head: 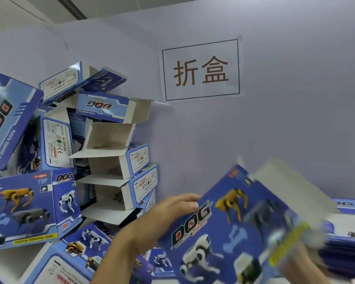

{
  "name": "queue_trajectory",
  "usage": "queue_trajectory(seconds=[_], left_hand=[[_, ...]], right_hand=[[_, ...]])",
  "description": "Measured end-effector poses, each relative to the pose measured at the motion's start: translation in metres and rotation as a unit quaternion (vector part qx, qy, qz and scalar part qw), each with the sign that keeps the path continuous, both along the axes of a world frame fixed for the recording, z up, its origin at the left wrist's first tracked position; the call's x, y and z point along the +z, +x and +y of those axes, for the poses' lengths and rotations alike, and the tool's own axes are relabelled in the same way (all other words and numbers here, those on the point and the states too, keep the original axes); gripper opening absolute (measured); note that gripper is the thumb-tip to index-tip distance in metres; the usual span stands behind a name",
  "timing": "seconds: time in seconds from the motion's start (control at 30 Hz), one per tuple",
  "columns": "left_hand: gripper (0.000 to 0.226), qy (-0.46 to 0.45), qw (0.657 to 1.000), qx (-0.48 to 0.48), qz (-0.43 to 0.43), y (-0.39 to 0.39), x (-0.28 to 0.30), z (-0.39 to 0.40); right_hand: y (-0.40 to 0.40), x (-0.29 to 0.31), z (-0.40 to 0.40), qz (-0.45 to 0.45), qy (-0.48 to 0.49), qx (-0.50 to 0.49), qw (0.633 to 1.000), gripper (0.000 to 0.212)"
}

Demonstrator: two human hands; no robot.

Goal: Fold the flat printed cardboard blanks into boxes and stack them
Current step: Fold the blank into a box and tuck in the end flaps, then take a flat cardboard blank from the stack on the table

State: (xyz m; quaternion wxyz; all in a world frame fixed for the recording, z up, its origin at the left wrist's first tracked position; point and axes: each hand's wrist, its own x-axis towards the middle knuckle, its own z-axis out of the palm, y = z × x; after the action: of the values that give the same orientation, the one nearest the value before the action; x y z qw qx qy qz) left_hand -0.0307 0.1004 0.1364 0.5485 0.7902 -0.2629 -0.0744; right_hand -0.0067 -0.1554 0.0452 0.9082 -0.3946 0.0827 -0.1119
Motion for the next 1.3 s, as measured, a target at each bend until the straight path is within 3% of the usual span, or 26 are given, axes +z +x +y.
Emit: queue_trajectory(seconds=[0.07, 0.13, 0.23, 0.27, 0.3, 0.37, 0.43, 0.5, 0.63, 0.73, 0.8, 0.87, 0.93, 1.0, 1.13, 1.3], left_hand=[[0.020, -0.005, 0.999, -0.004, -0.038, -0.007, 0.015, -0.009], [0.027, -0.089, 0.990, 0.055, -0.089, -0.003, 0.048, -0.011], [0.037, -0.372, 0.921, 0.073, -0.089, -0.008, 0.143, -0.006], [0.046, -0.433, 0.890, 0.092, -0.107, -0.008, 0.171, 0.004], [0.059, -0.437, 0.883, 0.116, -0.129, -0.009, 0.193, 0.012], [0.075, -0.348, 0.913, 0.152, -0.149, -0.007, 0.220, 0.018], [0.067, -0.279, 0.931, 0.169, -0.163, -0.005, 0.214, 0.006], [0.047, -0.218, 0.931, 0.217, -0.199, 0.006, 0.183, -0.009], [0.046, 0.013, 0.939, 0.253, -0.234, 0.028, 0.072, -0.038], [0.049, 0.142, 0.953, 0.217, -0.157, 0.033, -0.024, -0.058], [0.062, 0.222, 0.952, 0.195, -0.077, 0.035, -0.077, -0.070], [0.084, 0.337, 0.927, 0.164, -0.019, 0.040, -0.116, -0.073], [0.092, 0.425, 0.895, 0.135, 0.014, 0.043, -0.131, -0.068], [0.085, 0.445, 0.884, 0.138, 0.030, 0.041, -0.132, -0.061], [0.070, 0.475, 0.867, 0.146, -0.018, 0.032, -0.124, -0.058], [0.059, 0.455, 0.877, 0.156, -0.023, 0.030, -0.122, -0.054]], right_hand=[[0.002, -0.011, 0.012, 0.000, 0.015, 0.000, 1.000, 0.010], [0.002, -0.020, 0.017, 0.055, -0.054, 0.007, 0.997, 0.013], [0.006, -0.031, 0.015, 0.111, -0.146, 0.031, 0.983, 0.022], [0.007, -0.032, 0.015, 0.115, -0.163, 0.032, 0.979, 0.023], [0.007, -0.032, 0.017, 0.119, -0.179, 0.028, 0.976, 0.023], [0.008, -0.031, 0.019, 0.126, -0.205, 0.022, 0.970, 0.023], [0.008, -0.032, 0.020, 0.124, -0.240, 0.015, 0.963, 0.024], [0.009, -0.035, 0.019, 0.114, -0.283, 0.006, 0.952, 0.028], [0.008, -0.040, 0.023, 0.073, -0.405, -0.044, 0.910, 0.023], [0.006, -0.042, 0.028, 0.050, -0.509, -0.054, 0.857, 0.026], [0.005, -0.040, 0.031, 0.053, -0.543, -0.038, 0.837, 0.028], [0.003, -0.036, 0.033, 0.057, -0.556, -0.023, 0.829, 0.029], [0.003, -0.037, 0.032, 0.052, -0.568, -0.024, 0.821, 0.031], [0.003, -0.039, 0.031, 0.049, -0.569, -0.024, 0.820, 0.031], [0.003, -0.043, 0.032, 0.038, -0.569, -0.046, 0.820, 0.031], [0.006, -0.046, 0.029, -0.016, -0.530, -0.127, 0.839, 0.029]])
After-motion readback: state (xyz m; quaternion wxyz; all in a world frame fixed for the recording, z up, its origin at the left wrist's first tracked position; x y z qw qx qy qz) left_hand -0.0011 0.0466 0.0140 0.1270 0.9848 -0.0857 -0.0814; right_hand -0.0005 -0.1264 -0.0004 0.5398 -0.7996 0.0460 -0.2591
